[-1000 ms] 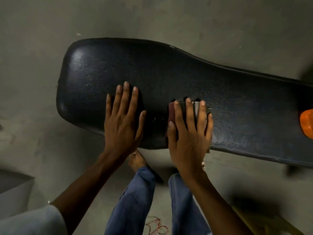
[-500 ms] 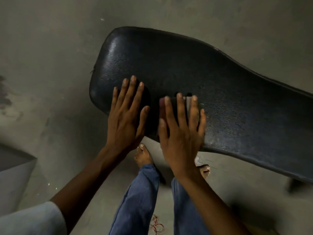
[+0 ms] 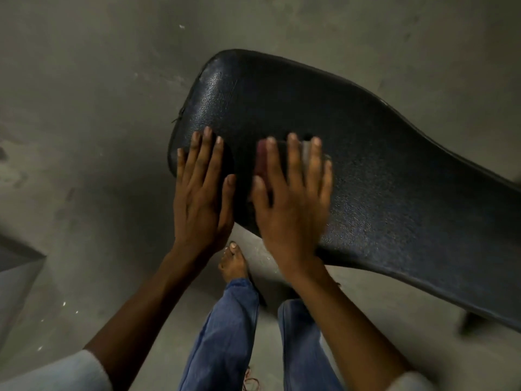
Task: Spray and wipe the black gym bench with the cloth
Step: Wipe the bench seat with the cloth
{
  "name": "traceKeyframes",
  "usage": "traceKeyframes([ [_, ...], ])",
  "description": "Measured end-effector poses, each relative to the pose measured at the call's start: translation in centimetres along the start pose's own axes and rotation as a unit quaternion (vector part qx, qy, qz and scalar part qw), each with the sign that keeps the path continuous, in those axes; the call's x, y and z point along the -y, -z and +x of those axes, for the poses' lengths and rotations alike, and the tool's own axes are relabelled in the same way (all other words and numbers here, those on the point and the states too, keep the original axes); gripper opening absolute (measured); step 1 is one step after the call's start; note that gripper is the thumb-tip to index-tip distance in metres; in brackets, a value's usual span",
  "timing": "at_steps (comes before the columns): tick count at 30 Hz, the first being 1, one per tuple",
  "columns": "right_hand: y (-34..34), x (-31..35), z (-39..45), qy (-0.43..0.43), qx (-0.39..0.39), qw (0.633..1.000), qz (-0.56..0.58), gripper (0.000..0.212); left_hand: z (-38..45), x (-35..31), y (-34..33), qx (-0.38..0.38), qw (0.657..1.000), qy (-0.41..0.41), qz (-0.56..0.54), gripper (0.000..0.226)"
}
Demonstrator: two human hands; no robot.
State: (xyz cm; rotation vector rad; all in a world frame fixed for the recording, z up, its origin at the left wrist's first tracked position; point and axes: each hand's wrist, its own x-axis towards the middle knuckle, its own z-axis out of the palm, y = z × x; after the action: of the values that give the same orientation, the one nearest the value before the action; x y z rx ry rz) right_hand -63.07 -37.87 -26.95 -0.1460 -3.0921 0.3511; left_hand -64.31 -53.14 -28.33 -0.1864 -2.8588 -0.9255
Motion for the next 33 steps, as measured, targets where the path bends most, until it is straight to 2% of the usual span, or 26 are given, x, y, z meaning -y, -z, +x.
traceKeyframes([
  [3,-0.7,3.3,0.5,0.096,0.036,0.995,0.005,0.062,0.3,-0.1,0.8,-0.017,0.997,0.029,-0.071,0.055],
  [6,-0.6,3.1,-0.9,0.189,0.08,0.979,-0.021,0.068,0.5,0.4,1.6,-0.021,0.994,0.043,-0.096,0.057],
  [9,-0.3,2.6,1.6,0.215,0.078,0.973,0.016,0.061,0.6,0.7,1.5,-0.016,0.993,0.041,-0.105,0.059],
  [12,-0.5,2.4,4.9,0.199,0.053,0.978,0.023,0.058,0.6,0.3,1.1,-0.004,0.996,0.05,-0.071,0.065],
  [15,0.0,0.1,5.7,0.15,0.039,0.988,0.013,0.057,0.8,-0.8,0.4,0.014,0.998,0.05,0.044,0.074],
  [18,1.1,-3.2,3.4,0.052,0.044,0.998,0.007,0.057,1.7,-1.9,-0.5,0.019,0.996,0.027,0.079,0.07],
  [21,1.5,-3.3,-1.0,-0.047,0.048,0.998,-0.01,0.06,2.3,-2.3,-1.1,0.02,0.996,0.027,0.085,0.063],
  [23,1.3,-1.7,-2.1,-0.042,0.055,0.998,-0.008,0.063,2.3,-2.0,-1.4,0.022,0.994,0.023,0.104,0.061],
  [27,0.6,-1.2,3.7,0.104,0.064,0.992,0.017,0.056,2.3,-1.6,-1.8,0.019,0.994,0.008,0.11,0.063],
  [28,0.6,-1.8,5.6,0.118,0.062,0.991,0.018,0.055,2.3,-1.6,-1.9,0.019,0.993,0.009,0.114,0.064],
  [30,1.1,-3.8,8.2,0.104,0.061,0.993,0.003,0.055,2.2,-2.0,-2.0,0.02,0.992,0.021,0.121,0.066],
  [33,2.5,-8.3,7.1,0.01,0.05,0.999,-0.011,0.057,2.8,-3.3,-2.2,0.015,0.991,0.039,0.127,0.064],
])
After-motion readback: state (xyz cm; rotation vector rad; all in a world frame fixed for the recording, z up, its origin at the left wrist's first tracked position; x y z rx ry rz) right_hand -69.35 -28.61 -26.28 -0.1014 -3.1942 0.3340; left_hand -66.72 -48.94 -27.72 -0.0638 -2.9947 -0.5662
